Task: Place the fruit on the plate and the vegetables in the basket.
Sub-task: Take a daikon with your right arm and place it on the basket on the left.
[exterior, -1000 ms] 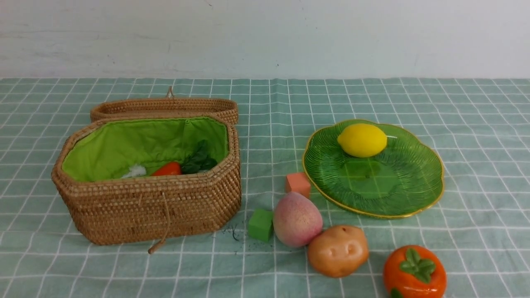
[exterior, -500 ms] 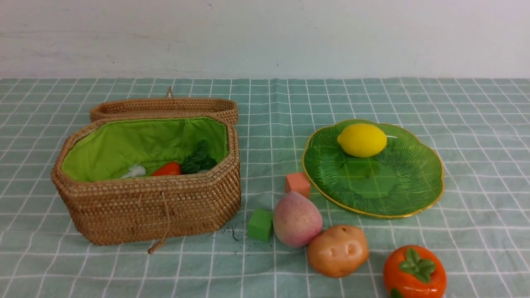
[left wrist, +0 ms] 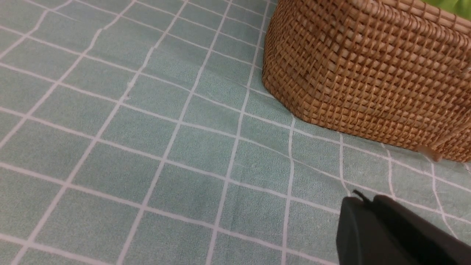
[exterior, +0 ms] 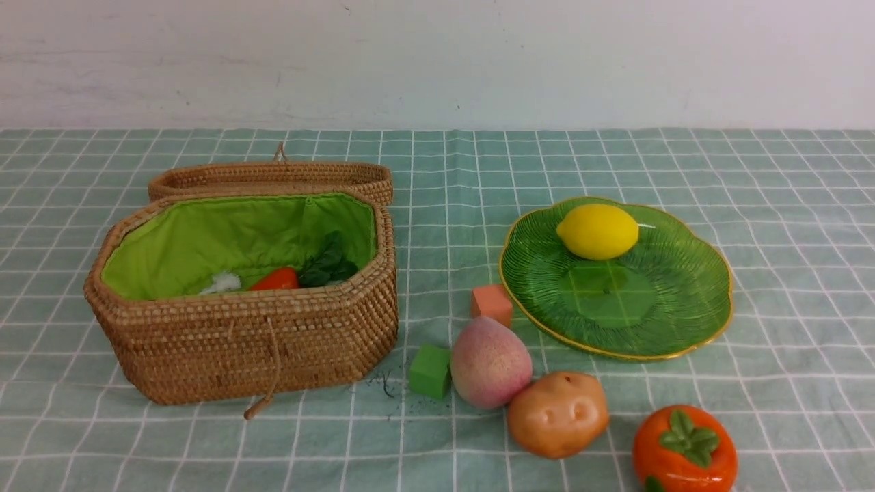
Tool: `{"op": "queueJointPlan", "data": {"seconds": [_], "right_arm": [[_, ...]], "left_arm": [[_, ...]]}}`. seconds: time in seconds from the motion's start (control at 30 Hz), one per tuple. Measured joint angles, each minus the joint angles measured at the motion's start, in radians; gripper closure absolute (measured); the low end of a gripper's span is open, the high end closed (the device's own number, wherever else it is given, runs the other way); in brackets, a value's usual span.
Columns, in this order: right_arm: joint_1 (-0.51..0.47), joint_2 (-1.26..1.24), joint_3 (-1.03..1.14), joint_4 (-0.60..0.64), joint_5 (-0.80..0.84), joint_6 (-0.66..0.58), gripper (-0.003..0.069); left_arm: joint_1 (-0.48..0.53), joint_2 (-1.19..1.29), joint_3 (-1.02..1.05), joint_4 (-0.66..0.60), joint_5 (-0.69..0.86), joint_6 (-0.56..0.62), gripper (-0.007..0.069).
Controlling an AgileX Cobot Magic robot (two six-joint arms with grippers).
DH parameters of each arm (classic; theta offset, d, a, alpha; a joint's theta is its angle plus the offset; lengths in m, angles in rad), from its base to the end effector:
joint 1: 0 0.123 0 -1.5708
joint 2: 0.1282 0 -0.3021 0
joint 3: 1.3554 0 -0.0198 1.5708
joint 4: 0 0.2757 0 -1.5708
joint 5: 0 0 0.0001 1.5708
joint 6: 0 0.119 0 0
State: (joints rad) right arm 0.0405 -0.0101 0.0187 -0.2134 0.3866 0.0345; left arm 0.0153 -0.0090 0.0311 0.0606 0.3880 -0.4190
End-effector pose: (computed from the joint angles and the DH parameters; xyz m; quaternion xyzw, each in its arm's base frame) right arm 0.0869 -0.0060 0.1648 -0.0583 0.8024 -0.0686 0.5899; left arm 0.0866 0.0041 0.1588 -0.1591 0.7956 -0.0919 0.5773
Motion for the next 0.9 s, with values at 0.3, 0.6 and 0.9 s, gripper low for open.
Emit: {"op": "queueJointPlan", "data": {"seconds": [0.3,0.6,0.9], "right_arm": [[0.0,0.0,0.008,-0.012,-0.23,-0.002,0.0418],[0.0,0.0,0.008,-0.024,-0.798,-0.002,0.0418],[0.0,-0.001,-0.102,-0.019,-0.968,0.401,0.0418]], "left_arm": [[0.0,0.0,0.0,0.0,0.0,0.0,0.0585],[0.0,0.0,0.0,0.0,0.0,0.0,0.058],[0.0,0.0,0.0,0.0,0.0,0.0,0.0566]]}}
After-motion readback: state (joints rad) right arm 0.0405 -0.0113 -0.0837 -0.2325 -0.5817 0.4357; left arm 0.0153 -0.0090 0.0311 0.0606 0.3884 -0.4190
